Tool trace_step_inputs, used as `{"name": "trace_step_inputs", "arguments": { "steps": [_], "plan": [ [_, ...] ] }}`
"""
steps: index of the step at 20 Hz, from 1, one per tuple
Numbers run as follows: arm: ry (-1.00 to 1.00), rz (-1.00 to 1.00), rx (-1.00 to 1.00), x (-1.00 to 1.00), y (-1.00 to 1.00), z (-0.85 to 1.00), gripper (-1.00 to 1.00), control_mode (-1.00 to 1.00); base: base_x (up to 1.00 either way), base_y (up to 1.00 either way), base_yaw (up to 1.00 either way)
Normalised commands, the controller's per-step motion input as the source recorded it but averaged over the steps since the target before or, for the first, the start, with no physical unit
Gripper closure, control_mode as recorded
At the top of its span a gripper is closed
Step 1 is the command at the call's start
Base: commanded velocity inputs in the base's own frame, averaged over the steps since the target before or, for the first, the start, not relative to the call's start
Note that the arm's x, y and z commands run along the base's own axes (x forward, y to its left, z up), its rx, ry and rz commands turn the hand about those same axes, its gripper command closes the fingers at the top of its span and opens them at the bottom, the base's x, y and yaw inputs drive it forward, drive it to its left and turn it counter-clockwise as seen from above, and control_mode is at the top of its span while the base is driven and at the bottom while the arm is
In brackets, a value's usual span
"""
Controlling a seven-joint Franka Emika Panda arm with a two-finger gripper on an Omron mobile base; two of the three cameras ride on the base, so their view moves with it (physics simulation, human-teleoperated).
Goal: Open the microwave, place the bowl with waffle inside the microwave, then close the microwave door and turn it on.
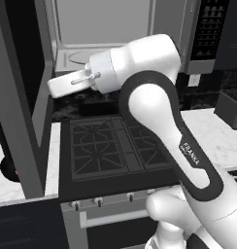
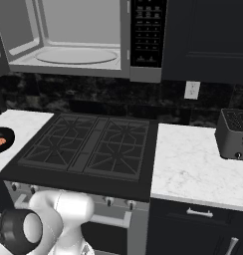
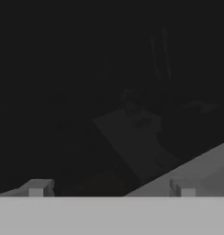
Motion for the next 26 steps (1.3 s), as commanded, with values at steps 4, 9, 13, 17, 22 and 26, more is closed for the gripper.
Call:
{"name": "trace_step_inputs", "arguments": {
  "steps": [4,9,13,17,22,26],
  "plan": [
    [-0.05,-0.19,0.14,-0.08,-1.0,-0.09,-1.0,-1.0,0.0,0.0,0.0],
    [0.0,-0.19,0.08,0.0,-0.97,-0.02,-1.0,-1.0,0.0,0.0,0.0],
    [0.07,-0.16,0.0,0.01,-0.62,-0.16,-1.0,-1.0,0.0,0.0,0.0],
    [0.25,-0.16,-0.1,0.25,-0.27,-0.08,-1.0,-1.0,0.0,0.0,0.0],
    [0.33,-0.18,-0.16,0.17,-0.26,0.0,-1.0,-1.0,0.0,0.0,0.0],
    [0.35,-0.18,-0.15,0.04,-0.12,-0.19,-1.0,-1.0,0.0,0.0,0.0]
  ]
}}
